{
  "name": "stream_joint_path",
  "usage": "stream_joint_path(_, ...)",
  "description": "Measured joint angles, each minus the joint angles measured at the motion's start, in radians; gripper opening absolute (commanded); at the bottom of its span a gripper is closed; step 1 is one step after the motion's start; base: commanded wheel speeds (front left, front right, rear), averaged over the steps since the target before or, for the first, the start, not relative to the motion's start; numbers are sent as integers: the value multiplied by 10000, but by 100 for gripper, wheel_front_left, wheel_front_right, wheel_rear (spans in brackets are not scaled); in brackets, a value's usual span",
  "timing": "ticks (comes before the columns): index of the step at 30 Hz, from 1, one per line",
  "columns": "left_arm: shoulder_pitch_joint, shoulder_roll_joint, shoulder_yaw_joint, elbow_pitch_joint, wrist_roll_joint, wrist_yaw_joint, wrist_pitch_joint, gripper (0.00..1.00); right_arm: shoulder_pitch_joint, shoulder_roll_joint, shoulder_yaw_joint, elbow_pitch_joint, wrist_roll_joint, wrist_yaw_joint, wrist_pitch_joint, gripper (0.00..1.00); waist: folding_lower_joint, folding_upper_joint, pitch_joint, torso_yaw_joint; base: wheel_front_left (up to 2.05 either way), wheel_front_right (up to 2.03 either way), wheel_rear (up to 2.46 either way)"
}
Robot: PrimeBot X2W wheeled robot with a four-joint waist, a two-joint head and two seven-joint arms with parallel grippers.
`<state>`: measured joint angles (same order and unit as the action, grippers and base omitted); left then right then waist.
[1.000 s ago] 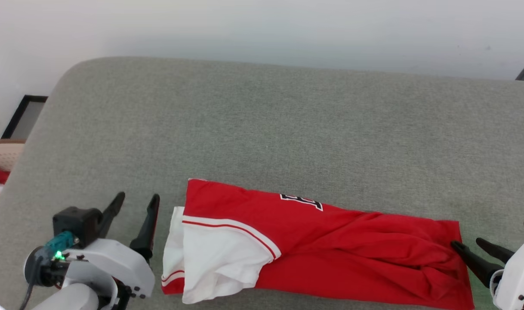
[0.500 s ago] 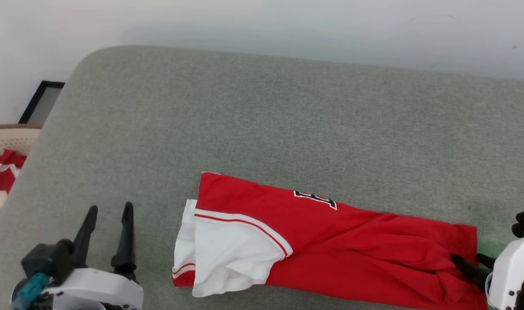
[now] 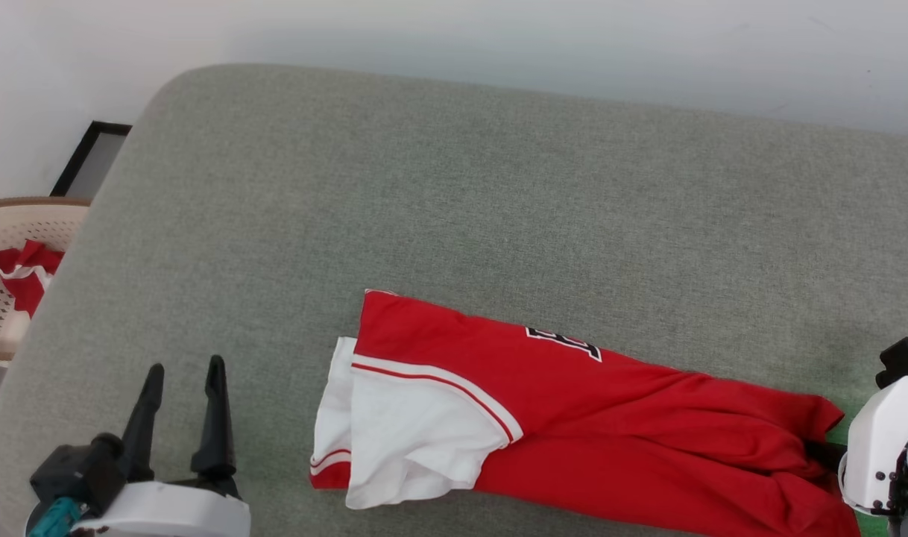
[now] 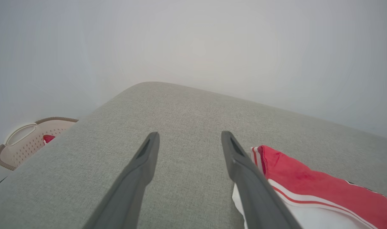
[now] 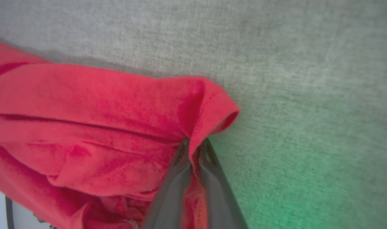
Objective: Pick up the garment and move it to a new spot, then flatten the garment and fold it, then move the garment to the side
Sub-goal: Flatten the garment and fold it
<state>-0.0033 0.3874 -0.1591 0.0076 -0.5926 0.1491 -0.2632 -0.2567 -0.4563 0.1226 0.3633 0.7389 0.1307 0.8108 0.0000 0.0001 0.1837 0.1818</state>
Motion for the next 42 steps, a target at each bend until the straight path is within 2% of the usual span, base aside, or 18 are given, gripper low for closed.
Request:
stream_joint_path(5,128,-336,328,77,330,-276,0,100,-51,-2,-157,117,121,13,50,0,0,0,-47,-18,0,0,0)
stream_joint_path(10,210,-556,472,56,702,-759,0,100,-142,-100,-385,261,280,54,-10,0,0,0,-93,-121,0,0,0)
stream_joint_path(16,260,-765,683,140,1085,-1325,0,100,-431,-600,-775,826,234,50,-221,0,0,0,-158,-327,0,0,0)
stream_joint_path(28,244,-991,1022,581,1371,-1770,-2,100,-1011,-1434,-1018,1962,-291,10,-525,0,0,0,-329,-859,0,0,0)
stream_joint_path(34,296,-1022,1122,779,1361,-1904,-2,100,-1035,-1432,-658,1133,207,8,-84,0,0,0,-524,-1101,0,0,0)
stream_joint_path(42,332,-1022,1158,976,1260,-1948,-2,100,-423,-961,-274,-1592,1877,6,915,0,0,0,-773,-1206,0,0,0)
